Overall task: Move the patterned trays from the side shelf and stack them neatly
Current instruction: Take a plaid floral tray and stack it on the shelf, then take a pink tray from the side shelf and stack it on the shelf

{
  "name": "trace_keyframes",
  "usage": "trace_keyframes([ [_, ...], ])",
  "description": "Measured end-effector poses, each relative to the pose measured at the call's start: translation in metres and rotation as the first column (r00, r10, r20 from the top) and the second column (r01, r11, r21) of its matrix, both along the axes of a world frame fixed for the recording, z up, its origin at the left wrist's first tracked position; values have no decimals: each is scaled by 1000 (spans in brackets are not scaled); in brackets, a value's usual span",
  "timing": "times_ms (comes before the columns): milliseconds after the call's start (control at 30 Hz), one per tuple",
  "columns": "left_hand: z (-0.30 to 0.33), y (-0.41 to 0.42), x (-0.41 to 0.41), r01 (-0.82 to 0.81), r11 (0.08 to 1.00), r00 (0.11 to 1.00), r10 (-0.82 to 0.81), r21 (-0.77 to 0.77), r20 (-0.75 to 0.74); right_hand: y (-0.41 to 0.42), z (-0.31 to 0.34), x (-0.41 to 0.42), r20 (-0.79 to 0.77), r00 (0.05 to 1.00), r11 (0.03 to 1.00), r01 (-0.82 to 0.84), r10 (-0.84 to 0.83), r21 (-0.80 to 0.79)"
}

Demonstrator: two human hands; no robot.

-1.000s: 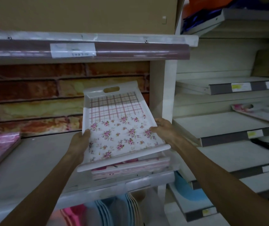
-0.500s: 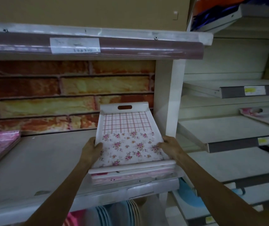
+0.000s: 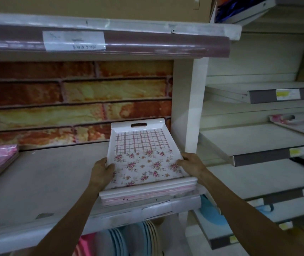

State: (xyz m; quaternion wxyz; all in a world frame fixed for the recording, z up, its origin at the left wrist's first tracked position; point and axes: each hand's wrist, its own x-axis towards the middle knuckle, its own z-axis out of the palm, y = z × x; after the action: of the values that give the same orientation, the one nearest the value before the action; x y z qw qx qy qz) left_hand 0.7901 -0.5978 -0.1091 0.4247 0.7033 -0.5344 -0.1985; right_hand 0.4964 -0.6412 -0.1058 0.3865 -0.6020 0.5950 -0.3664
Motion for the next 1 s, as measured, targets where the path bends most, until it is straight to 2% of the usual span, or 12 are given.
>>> trace_keyframes([
  [300, -4, -1, 3, -14, 999, 998, 13, 30, 56, -3, -5, 1, -61, 998, 1000, -27, 27, -4],
  [467, -2, -5, 1, -28, 999, 996, 24, 45, 81, -4, -3, 1, -31, 999, 1000, -23, 22, -18],
  [667, -5, -2, 4, -34, 996, 987, 22, 78, 159, -3, -10, 3, -141, 990, 999, -31, 28, -23],
  [767, 2, 5, 6, -77, 997, 979, 76, -4, 191, 2, -4, 2, -181, 983, 996, -11, -5, -87],
  [867, 23, 6, 4, -79, 987, 966, 110, -140, 235, 3, 17, -10, -129, 991, 973, 1, -31, -230],
  [1000, 47, 14, -31, -7, 953, 997, 29, -303, 69, 10, 43, -47, -56, 996, 914, 36, -64, -403],
])
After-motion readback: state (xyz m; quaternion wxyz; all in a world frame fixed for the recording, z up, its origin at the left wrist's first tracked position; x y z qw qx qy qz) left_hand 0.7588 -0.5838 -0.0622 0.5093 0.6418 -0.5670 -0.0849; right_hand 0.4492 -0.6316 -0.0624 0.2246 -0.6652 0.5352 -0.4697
